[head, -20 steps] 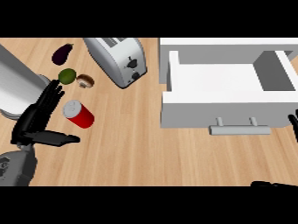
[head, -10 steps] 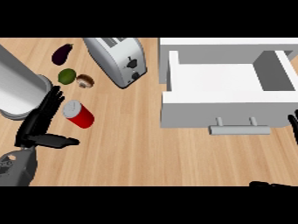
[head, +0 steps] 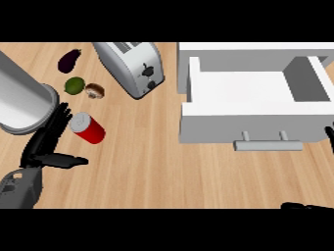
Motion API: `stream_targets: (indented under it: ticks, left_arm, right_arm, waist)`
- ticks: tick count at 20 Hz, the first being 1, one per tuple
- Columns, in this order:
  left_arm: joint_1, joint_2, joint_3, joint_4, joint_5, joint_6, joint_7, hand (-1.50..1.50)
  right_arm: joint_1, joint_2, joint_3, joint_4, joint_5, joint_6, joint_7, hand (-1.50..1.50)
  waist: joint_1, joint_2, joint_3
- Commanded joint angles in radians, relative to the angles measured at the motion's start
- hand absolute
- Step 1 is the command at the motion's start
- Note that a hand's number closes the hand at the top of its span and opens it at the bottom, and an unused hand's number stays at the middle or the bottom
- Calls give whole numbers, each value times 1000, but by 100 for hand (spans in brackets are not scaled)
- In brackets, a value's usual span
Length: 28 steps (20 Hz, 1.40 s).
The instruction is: Pick up the can, place it into the drawer and close the drawer
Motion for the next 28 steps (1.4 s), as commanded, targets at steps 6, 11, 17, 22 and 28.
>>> stream_targets:
  ticks: [6,11,17,22,28]
  left_arm:
    - [-119,17,12,202,-30,42,-94,-150]
    - [-130,-9,3,249,-30,44,-127,-150]
    - [-163,-11,0,302,-36,55,-134,-150]
    - [-242,-37,3,376,-48,99,-152,-150]
    - [-239,-3,3,402,-46,41,-181,-150]
  right_arm:
    - [-20,-31,-66,35,-47,32,-19,-150]
    - [12,2,-13,-129,-43,13,107,-150]
    - [82,27,-8,-138,-20,26,58,-150]
    - [25,17,-12,-48,-24,36,32,-150]
    - [72,36,16,-159,-38,15,106,-150]
  waist:
    - [-3,2,0]
    - [-4,1,0]
    - [-6,1,0]
    - [-7,2,0]
    - [-10,3,-1]
